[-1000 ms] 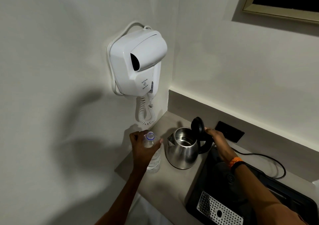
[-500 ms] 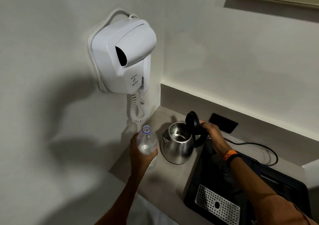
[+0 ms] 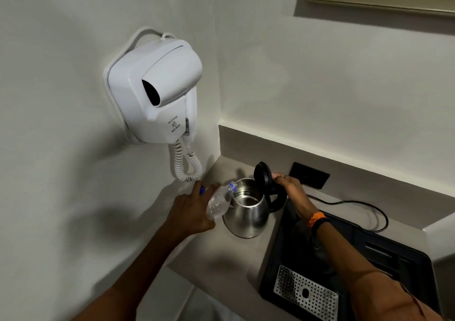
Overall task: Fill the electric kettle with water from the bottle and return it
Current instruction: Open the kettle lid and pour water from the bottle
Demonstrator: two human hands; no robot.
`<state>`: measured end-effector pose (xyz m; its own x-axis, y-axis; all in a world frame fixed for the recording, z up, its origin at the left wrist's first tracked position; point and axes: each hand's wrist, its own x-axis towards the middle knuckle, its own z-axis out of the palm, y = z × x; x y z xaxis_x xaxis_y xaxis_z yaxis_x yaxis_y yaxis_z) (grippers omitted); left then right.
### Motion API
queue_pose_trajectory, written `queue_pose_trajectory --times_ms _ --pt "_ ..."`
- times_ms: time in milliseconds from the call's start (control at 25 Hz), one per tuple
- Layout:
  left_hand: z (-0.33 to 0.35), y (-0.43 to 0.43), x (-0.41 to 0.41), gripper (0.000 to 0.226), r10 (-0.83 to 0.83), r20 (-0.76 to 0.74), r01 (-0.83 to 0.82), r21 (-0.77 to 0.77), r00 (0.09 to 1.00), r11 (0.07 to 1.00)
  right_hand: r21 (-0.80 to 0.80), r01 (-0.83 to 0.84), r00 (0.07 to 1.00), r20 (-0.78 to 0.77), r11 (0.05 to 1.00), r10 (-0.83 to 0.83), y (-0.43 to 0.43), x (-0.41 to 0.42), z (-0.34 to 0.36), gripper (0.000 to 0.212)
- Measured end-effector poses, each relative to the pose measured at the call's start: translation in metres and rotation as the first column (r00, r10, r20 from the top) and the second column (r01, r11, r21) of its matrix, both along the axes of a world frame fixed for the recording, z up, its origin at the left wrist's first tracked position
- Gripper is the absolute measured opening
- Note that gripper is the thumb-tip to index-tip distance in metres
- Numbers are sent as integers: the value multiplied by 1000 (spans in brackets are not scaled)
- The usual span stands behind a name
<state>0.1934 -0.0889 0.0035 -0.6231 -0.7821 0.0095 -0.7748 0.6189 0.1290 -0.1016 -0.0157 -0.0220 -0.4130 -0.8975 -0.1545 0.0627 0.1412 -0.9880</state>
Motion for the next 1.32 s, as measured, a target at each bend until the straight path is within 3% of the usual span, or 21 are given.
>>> queue_pose_trajectory --times_ms 200,440,960,1320 --pt "28 -6 -1 101 -109 258 137 -94 960 986 31 -29 1000 -2 999 29 0 1 1 29" --pt "37 -3 -13 101 -153 342 197 -99 927 975 47 -47 997 -52 998 49 0 1 -1 25" --pt "27 2 -13 103 -113 278 135 -60 954 989 68 -64 997 -28 996 66 4 2 1 25" --pt "17 0 -6 104 -105 176 127 -113 979 985 71 -64 996 -62 995 68 5 3 4 24"
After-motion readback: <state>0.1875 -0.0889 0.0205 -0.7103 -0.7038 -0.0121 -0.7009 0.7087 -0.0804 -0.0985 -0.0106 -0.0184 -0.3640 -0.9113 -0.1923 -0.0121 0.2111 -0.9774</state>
